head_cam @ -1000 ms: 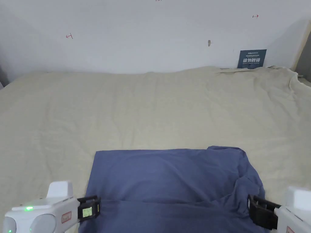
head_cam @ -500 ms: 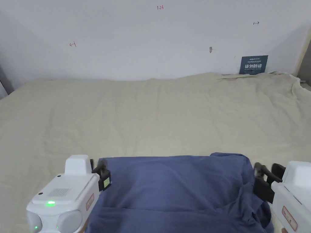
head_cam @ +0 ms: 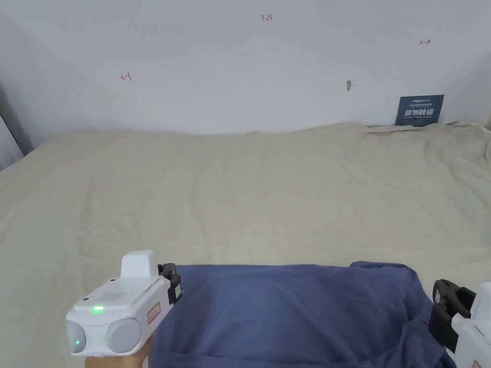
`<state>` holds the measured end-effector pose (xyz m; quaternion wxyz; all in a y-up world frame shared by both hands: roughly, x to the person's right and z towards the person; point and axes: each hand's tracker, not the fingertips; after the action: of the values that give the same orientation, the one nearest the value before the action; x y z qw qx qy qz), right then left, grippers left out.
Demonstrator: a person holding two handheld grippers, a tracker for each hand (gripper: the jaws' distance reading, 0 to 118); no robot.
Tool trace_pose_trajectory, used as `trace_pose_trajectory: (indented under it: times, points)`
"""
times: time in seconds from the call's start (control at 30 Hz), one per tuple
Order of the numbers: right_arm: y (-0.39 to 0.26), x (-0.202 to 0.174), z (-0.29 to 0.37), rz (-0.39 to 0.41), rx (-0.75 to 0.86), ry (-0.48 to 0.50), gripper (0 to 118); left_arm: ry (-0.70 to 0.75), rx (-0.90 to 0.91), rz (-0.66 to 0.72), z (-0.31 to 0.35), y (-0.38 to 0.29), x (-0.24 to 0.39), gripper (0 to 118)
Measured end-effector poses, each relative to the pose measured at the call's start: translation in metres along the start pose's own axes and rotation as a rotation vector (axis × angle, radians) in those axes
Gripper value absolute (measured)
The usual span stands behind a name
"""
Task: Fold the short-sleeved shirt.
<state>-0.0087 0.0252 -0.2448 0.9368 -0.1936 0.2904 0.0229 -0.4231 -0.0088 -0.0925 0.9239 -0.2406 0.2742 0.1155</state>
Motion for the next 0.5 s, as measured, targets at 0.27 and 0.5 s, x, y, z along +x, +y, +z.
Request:
trace_pose_trajectory:
  times: [0.27, 0.5]
  points:
    - [0.001, 0.005, -0.033, -0.004, -0.037, -0.013, 0, 0.016, -0.181, 0.005, -0.094, 0.030, -0.023, 0]
    - [-0.002, 0.004, -0.057, -0.008, -0.080, -0.028, 0, 0.038, -0.366, 0.062, -0.174, 0.033, -0.049, 49]
